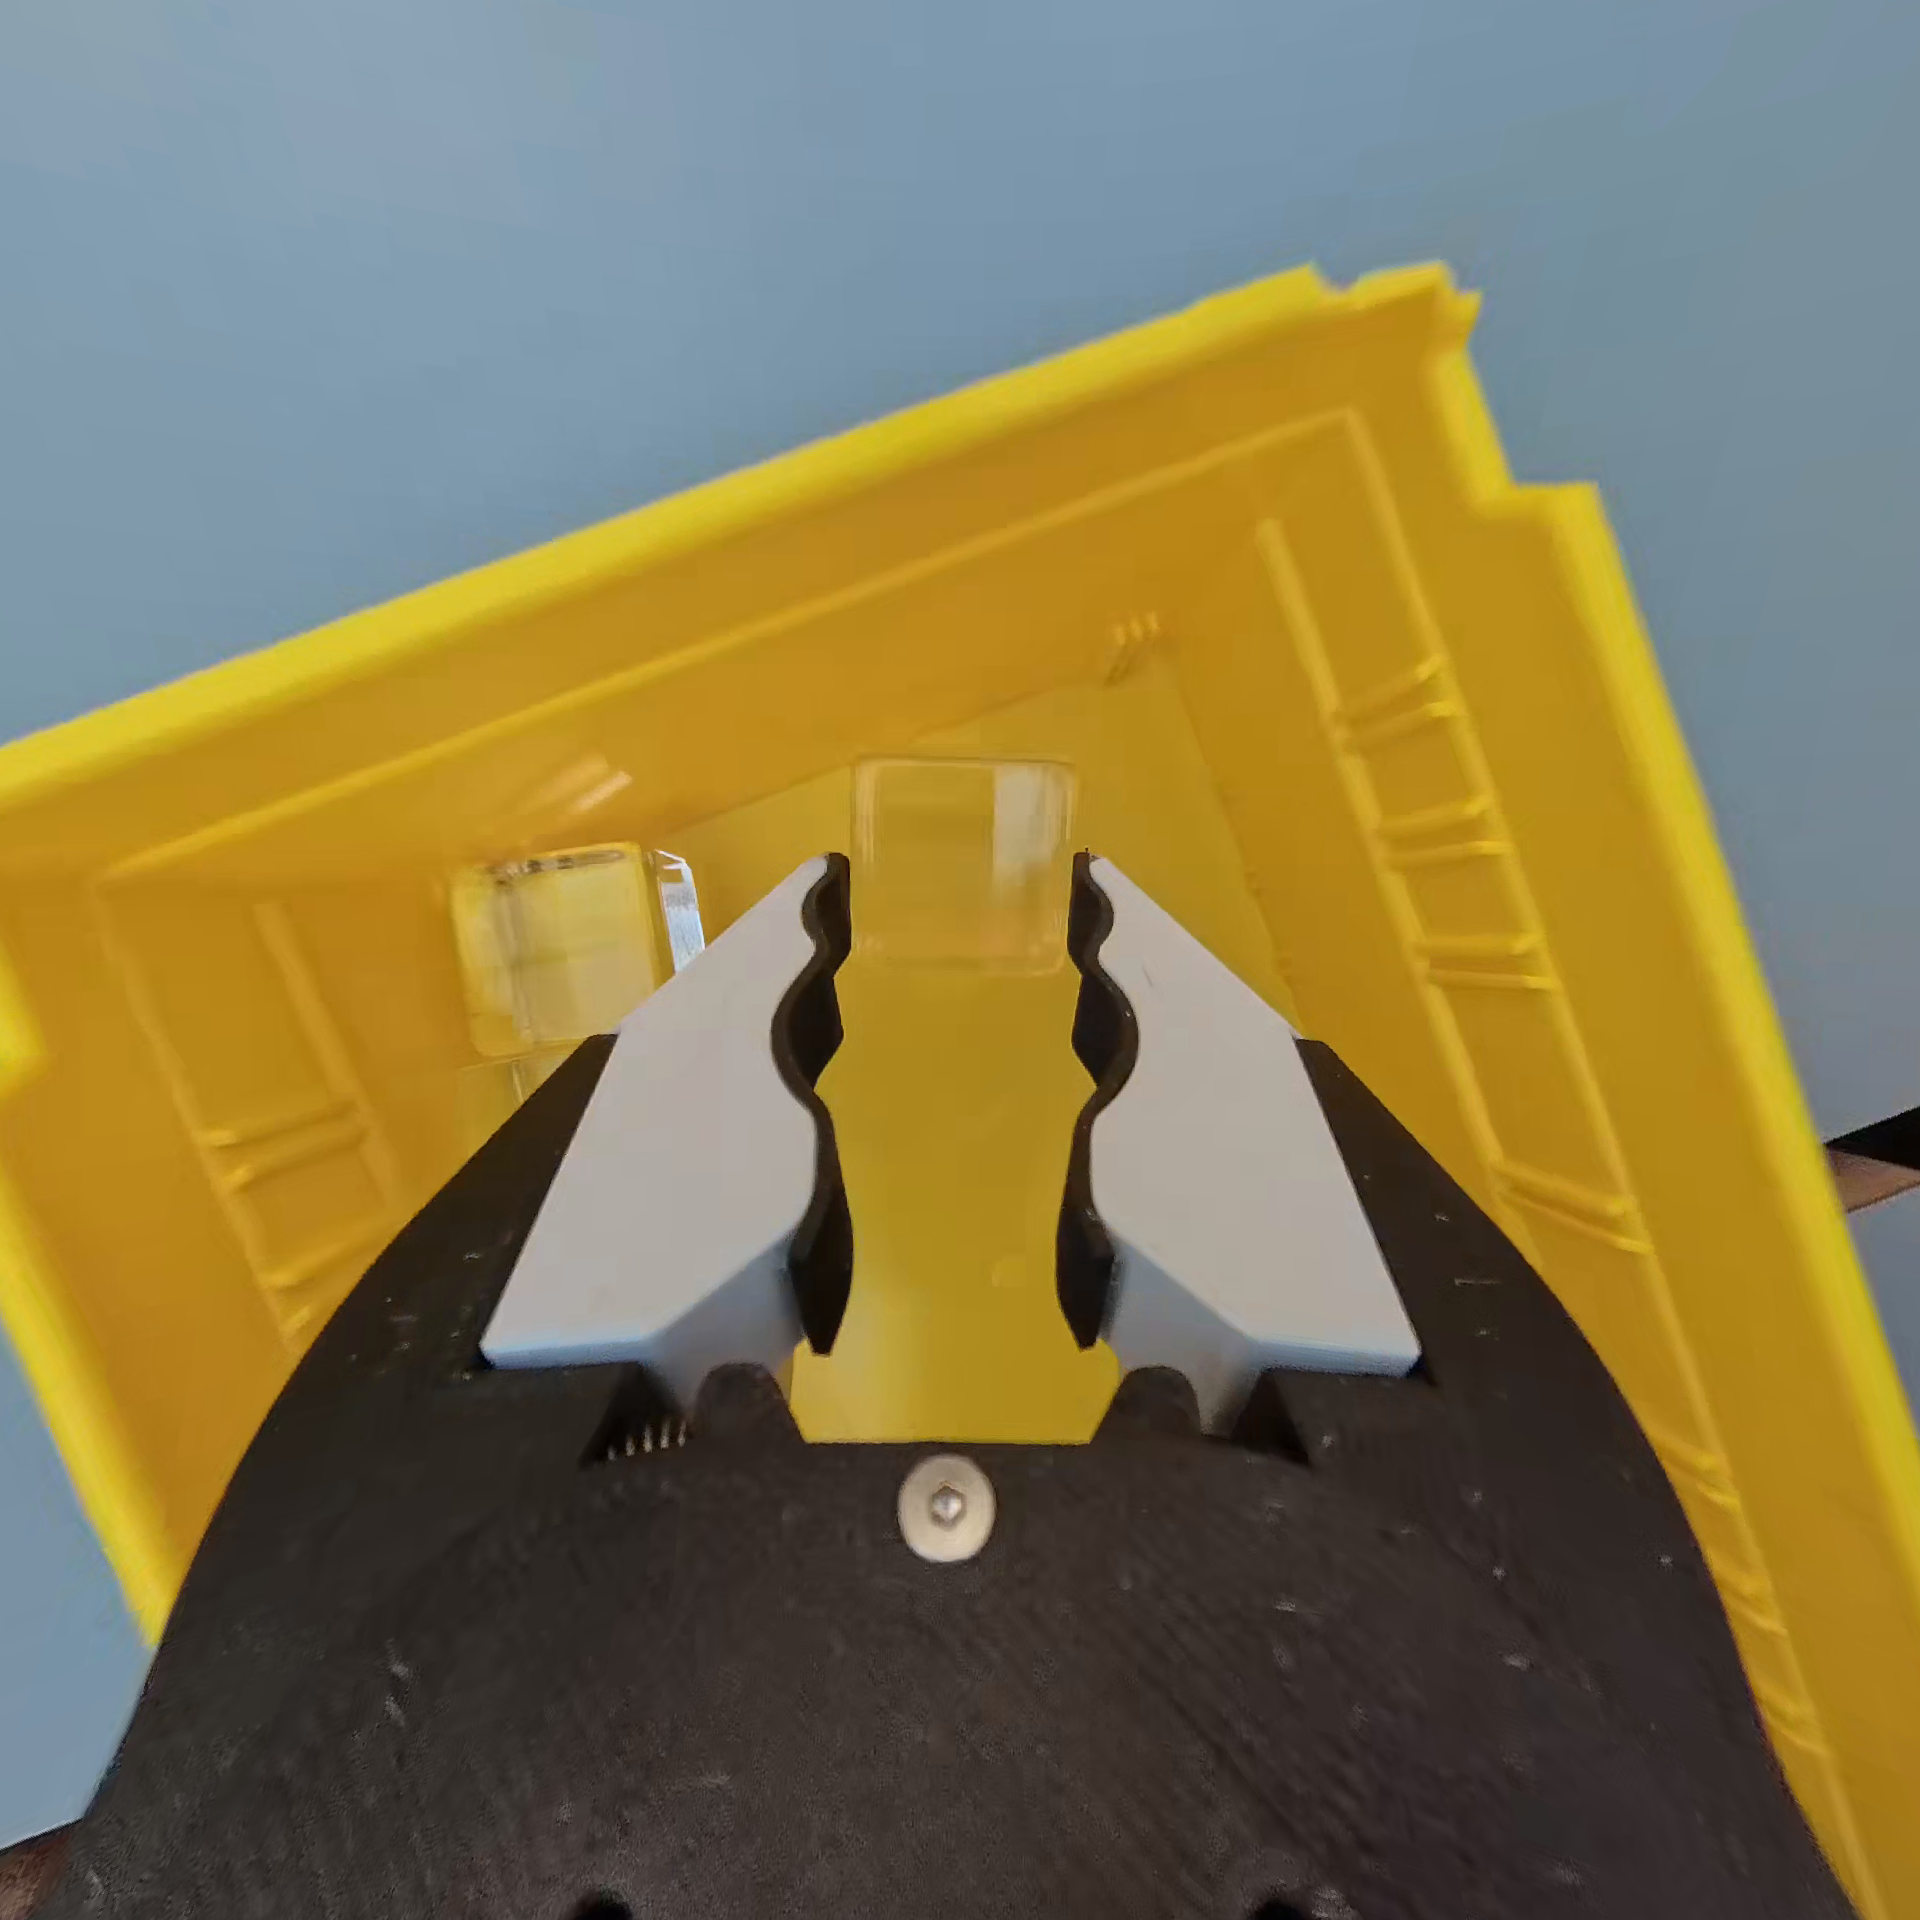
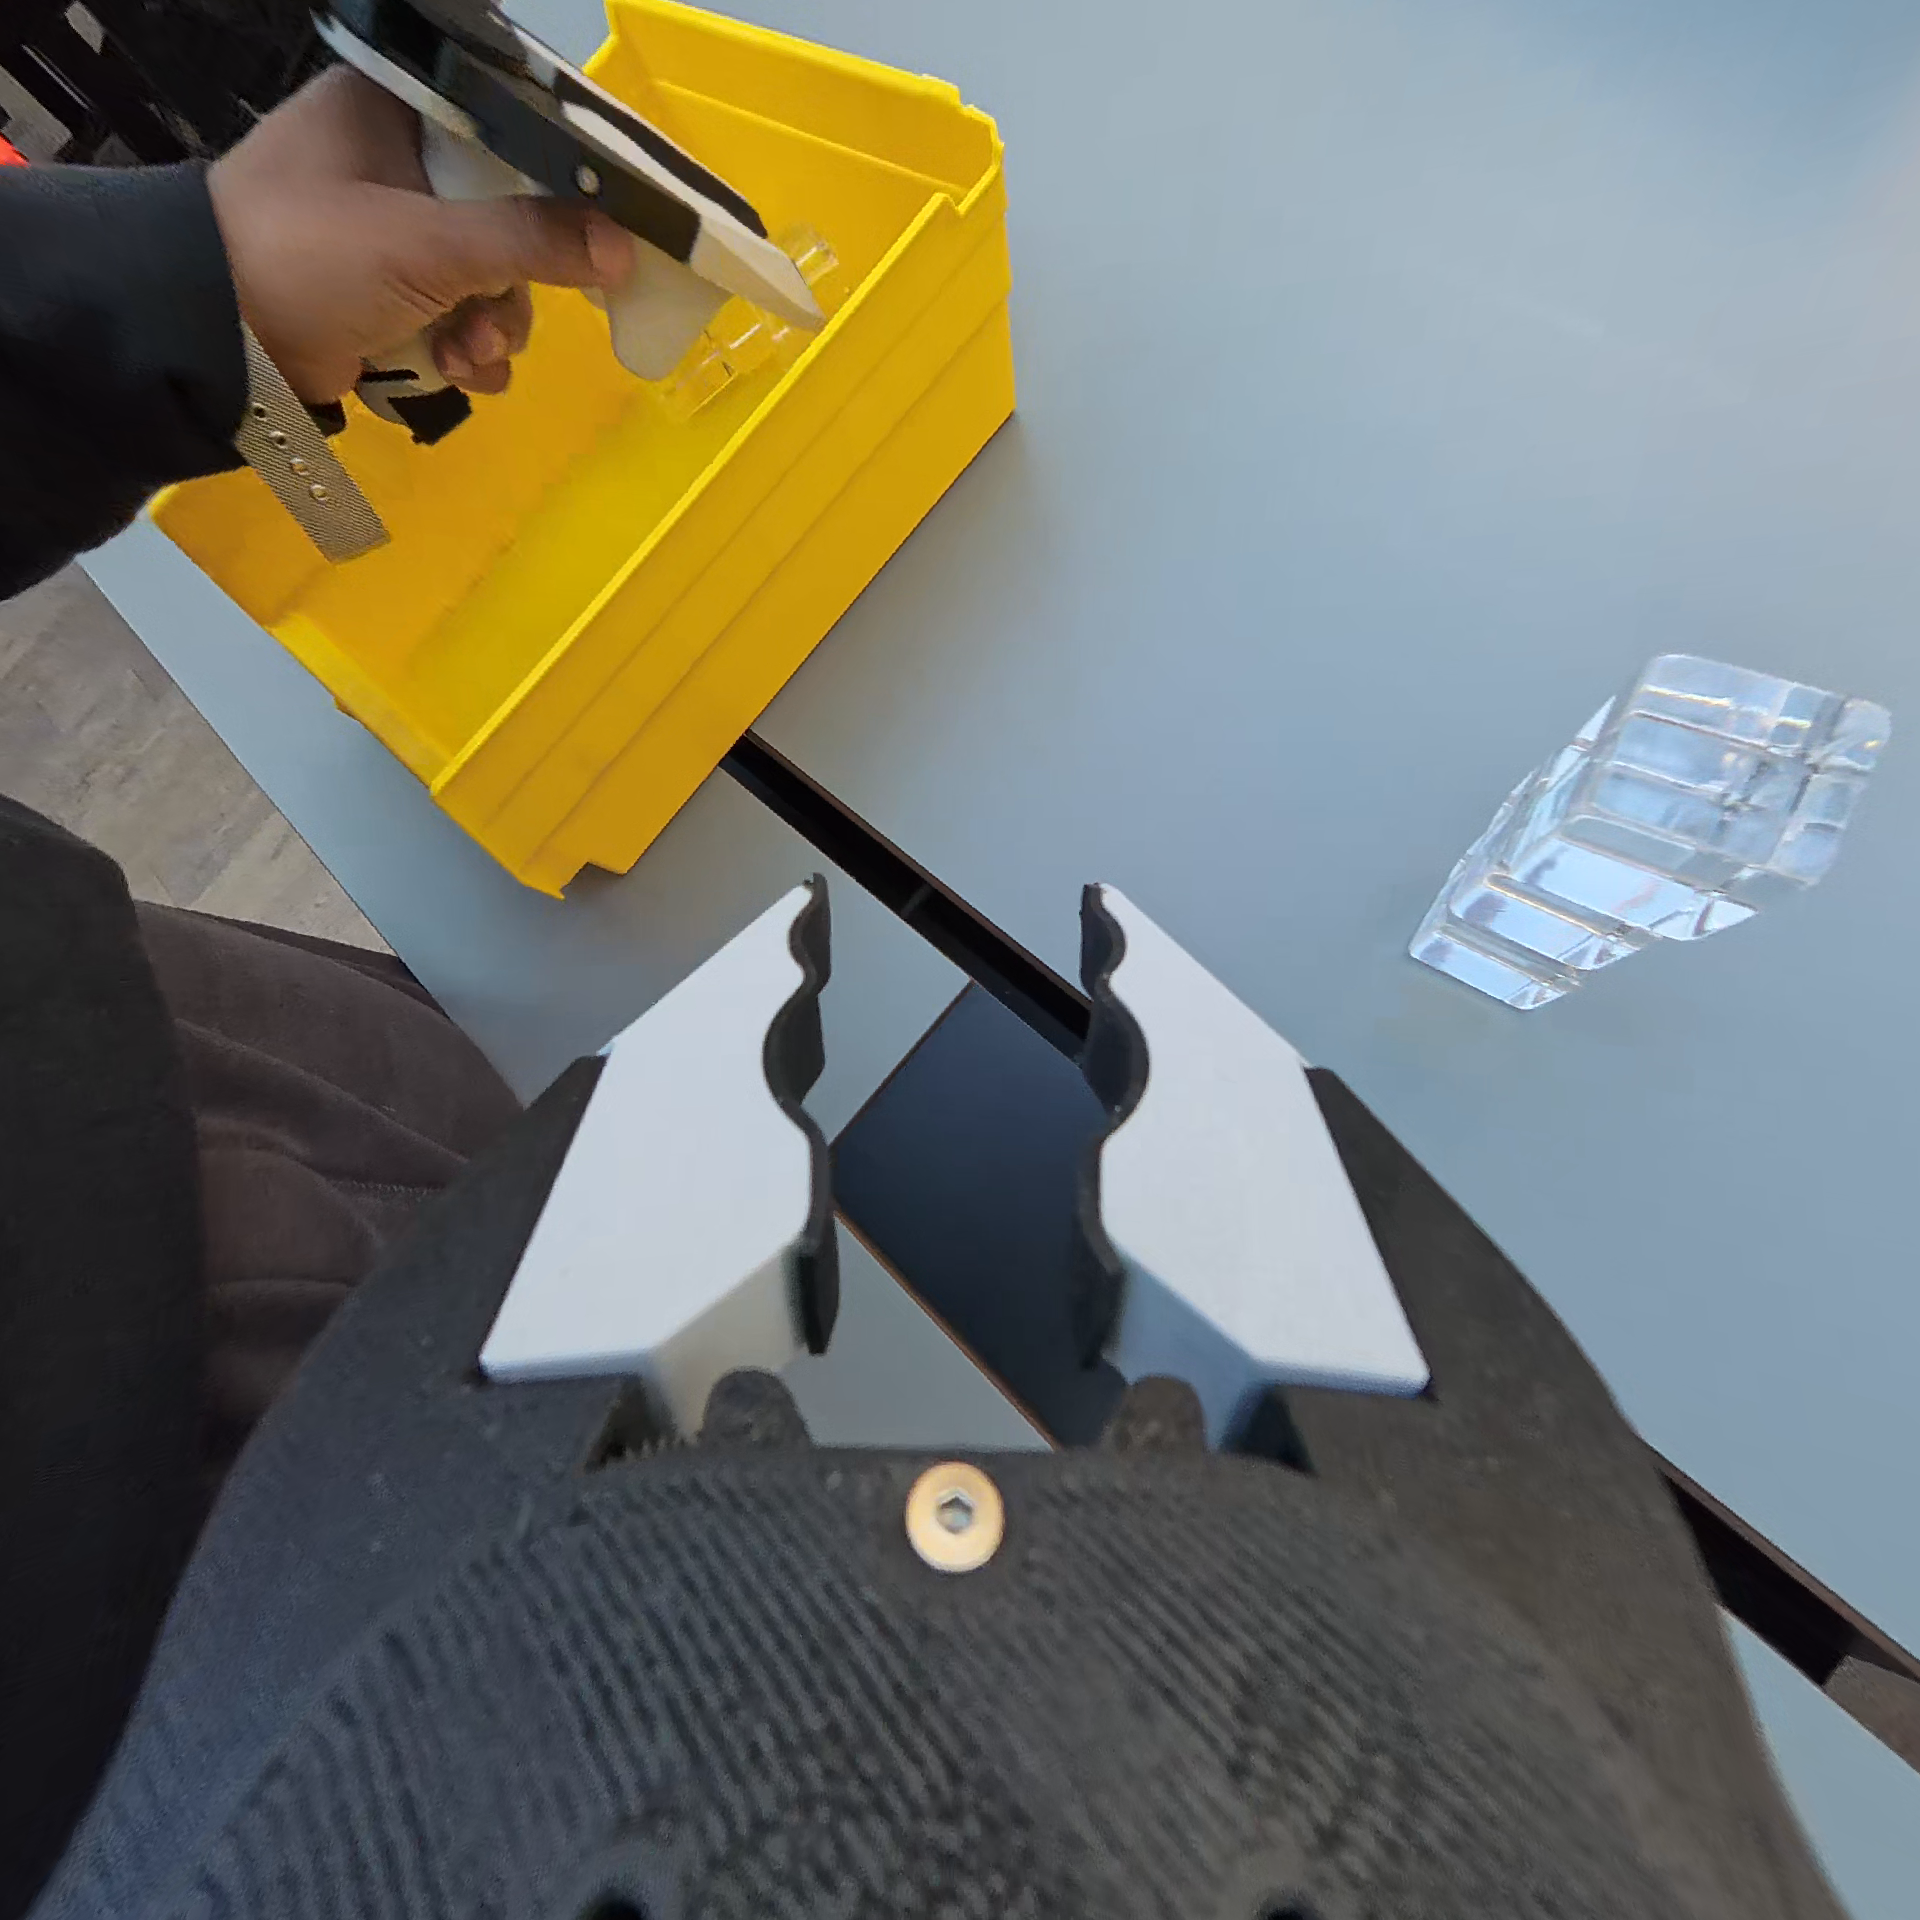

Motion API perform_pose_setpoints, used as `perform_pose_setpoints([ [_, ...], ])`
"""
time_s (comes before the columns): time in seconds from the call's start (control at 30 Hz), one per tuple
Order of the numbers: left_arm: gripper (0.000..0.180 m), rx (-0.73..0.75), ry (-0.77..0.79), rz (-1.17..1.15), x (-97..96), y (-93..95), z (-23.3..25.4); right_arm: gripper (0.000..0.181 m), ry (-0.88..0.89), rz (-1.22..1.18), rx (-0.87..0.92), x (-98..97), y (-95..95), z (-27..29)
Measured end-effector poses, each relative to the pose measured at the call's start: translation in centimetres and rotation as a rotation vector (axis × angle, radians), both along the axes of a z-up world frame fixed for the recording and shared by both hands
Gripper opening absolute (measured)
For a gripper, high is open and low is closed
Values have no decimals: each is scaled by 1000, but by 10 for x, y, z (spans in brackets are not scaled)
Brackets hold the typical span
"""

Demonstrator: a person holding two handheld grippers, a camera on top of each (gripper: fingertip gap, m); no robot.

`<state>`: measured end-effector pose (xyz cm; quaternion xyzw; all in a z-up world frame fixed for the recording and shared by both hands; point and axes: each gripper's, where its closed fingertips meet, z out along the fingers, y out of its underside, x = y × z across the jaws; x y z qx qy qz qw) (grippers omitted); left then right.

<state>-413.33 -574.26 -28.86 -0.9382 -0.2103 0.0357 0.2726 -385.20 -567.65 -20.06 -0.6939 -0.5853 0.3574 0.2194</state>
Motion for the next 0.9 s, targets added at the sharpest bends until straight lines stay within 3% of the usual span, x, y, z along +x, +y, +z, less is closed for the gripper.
perform_pose_setpoints([
  [0.3, 36, 231, 75, -9, 20, 28, 108, 47, 25, 9, -32, 11, 18, -5],
  [0.47, 36, 330, 43, -174, 91, 83, 159, 47, 44, 38, -48, 27, 36, -9],
  [0.7, 37, 300, -61, -673, 245, 171, 144, 46, 86, 34, -78, 62, 72, -10],
  [0.9, 37, 211, -66, -907, 288, 213, 123, 46, 105, 50, -84, 91, 92, -10],
])
